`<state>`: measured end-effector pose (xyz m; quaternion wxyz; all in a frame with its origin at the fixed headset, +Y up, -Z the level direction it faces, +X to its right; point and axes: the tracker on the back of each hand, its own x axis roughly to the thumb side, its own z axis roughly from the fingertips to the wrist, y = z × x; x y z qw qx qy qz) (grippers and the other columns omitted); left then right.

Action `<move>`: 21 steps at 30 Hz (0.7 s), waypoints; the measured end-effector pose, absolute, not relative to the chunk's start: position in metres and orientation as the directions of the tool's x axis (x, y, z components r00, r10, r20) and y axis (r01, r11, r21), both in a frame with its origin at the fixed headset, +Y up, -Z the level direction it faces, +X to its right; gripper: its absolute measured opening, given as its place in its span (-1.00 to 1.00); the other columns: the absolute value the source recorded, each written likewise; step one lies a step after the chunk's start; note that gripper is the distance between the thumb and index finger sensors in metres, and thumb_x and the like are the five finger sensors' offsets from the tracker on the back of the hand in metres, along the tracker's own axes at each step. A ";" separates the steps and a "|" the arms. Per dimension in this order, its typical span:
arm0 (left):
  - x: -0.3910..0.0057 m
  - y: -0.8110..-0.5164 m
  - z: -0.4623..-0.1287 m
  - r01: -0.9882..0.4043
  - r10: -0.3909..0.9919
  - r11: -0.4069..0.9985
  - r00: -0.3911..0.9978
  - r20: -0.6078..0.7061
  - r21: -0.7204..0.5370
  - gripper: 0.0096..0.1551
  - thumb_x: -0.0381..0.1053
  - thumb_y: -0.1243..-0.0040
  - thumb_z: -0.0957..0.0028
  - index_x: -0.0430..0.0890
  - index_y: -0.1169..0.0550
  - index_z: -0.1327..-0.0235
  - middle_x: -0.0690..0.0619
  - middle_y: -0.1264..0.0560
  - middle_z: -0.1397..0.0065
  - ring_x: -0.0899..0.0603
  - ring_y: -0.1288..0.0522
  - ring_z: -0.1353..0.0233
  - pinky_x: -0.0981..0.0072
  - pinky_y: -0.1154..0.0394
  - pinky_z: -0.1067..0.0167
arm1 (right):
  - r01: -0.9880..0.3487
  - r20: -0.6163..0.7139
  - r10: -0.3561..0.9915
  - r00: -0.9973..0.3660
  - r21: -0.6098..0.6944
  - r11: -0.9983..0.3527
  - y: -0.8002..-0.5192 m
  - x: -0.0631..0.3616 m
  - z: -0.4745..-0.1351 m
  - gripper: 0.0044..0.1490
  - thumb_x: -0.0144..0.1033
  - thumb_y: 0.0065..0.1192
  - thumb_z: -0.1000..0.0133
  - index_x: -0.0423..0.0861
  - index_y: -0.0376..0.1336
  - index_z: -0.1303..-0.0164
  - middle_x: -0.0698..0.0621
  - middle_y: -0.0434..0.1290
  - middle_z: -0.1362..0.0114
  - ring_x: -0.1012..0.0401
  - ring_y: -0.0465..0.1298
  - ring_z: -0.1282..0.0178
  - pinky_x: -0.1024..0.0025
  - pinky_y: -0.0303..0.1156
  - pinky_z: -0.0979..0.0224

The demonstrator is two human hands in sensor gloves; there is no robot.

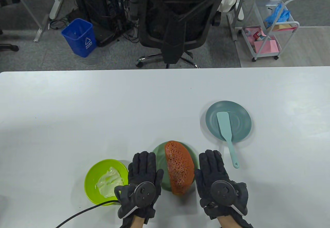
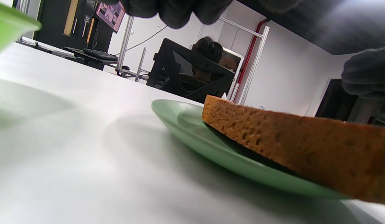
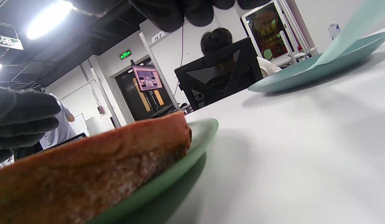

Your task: Dip dessert spatula into salad dressing and spread onto bread slice

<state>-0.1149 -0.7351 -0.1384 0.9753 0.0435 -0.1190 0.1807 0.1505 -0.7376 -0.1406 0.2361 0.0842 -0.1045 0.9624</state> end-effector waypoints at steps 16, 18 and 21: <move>-0.115 -0.737 -0.140 -0.354 0.337 0.935 0.912 0.235 0.035 -0.20 0.20 0.25 -0.40 -0.25 -0.14 -0.75 -0.38 -0.06 -0.72 -0.56 -0.10 -0.66 -0.42 -0.09 -0.45 | -0.490 0.210 0.455 -0.865 -0.160 -0.857 -0.737 0.153 -0.141 -0.21 0.16 -0.19 -0.27 -0.03 -0.03 -0.64 -0.12 -0.06 -0.71 -0.13 -0.12 -0.73 -0.02 0.01 -0.65; -0.116 -0.737 -0.140 -0.355 0.337 0.934 0.912 0.236 0.036 -0.20 0.20 0.25 -0.40 -0.25 -0.14 -0.75 -0.38 -0.06 -0.72 -0.56 -0.10 -0.66 -0.42 -0.09 -0.45 | -0.491 0.210 0.456 -0.865 -0.161 -0.856 -0.737 0.153 -0.141 -0.21 0.16 -0.19 -0.27 -0.04 -0.03 -0.64 -0.12 -0.06 -0.71 -0.13 -0.12 -0.73 -0.03 0.01 -0.65; -0.116 -0.737 -0.140 -0.358 0.340 0.933 0.910 0.236 0.037 -0.20 0.20 0.25 -0.40 -0.25 -0.14 -0.75 -0.38 -0.07 -0.72 -0.57 -0.10 -0.65 -0.43 -0.09 -0.45 | -0.490 0.213 0.454 -0.865 -0.164 -0.856 -0.737 0.153 -0.141 -0.21 0.16 -0.19 -0.27 -0.03 -0.03 -0.64 -0.12 -0.05 -0.71 -0.13 -0.11 -0.73 -0.02 0.02 -0.65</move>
